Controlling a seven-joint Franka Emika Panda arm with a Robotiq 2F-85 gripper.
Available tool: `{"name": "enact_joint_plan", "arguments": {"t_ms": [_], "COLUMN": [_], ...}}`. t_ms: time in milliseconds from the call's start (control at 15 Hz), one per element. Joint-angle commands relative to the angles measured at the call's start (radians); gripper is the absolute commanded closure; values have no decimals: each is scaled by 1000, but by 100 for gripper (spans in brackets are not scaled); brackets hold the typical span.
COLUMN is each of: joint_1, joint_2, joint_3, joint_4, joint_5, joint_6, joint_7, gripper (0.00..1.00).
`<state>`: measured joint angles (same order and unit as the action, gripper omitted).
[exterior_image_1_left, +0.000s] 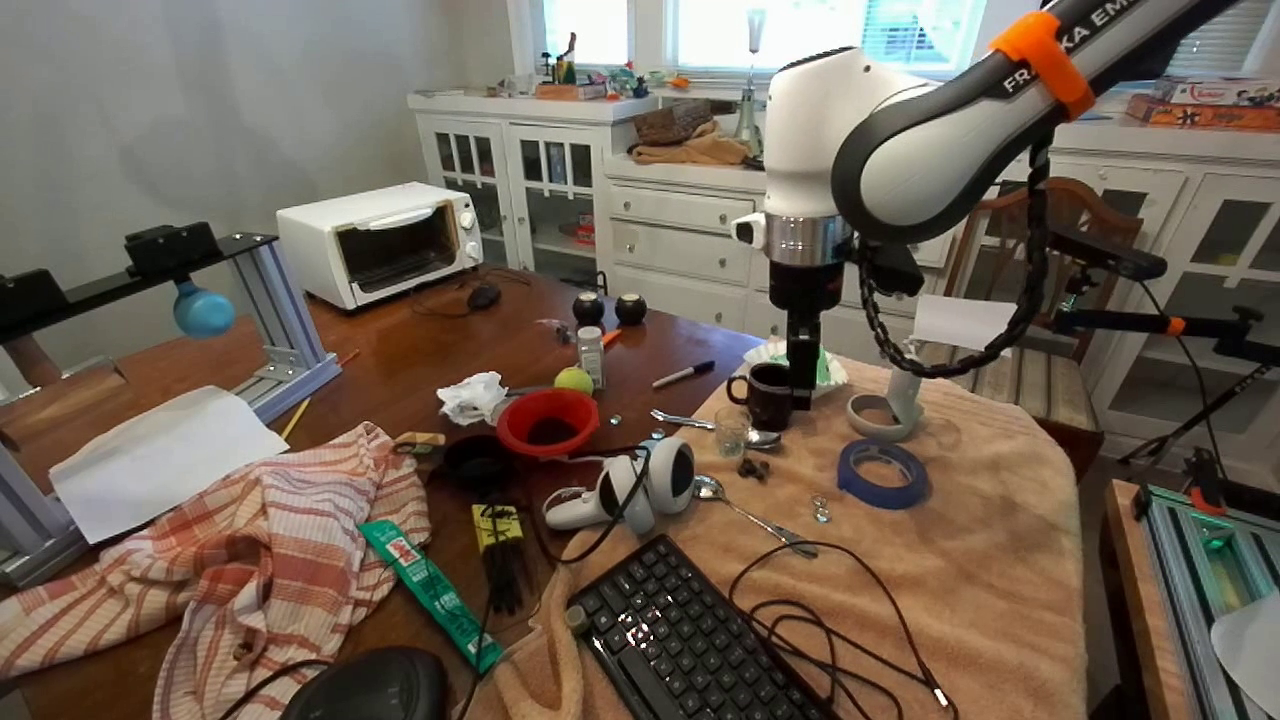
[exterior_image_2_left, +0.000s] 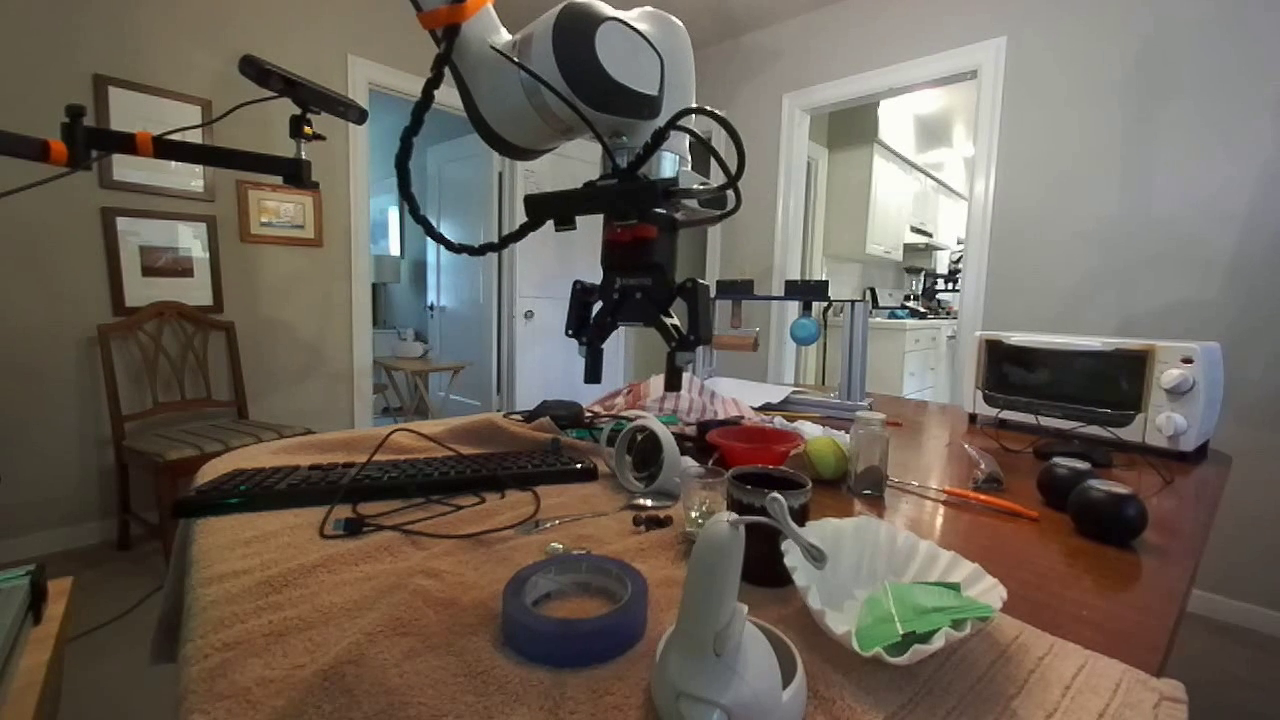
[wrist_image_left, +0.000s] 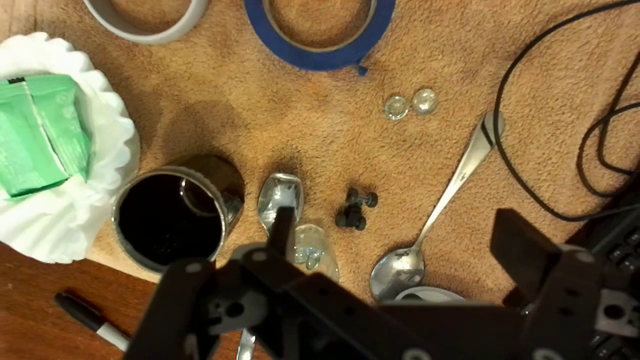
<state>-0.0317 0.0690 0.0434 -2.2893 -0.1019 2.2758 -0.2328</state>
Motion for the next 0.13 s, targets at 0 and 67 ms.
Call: {"name": "enact_joint_plan", "arguments": {"t_ms": [0,67], "joint_1": [12,12], "joint_2": [-1,-1], "joint_3": [-12,-12], "joint_4": [1,0], "joint_5": [1,1], "joint_6": [-2,-2], "joint_7": [1,2], "gripper": [0,0]}}
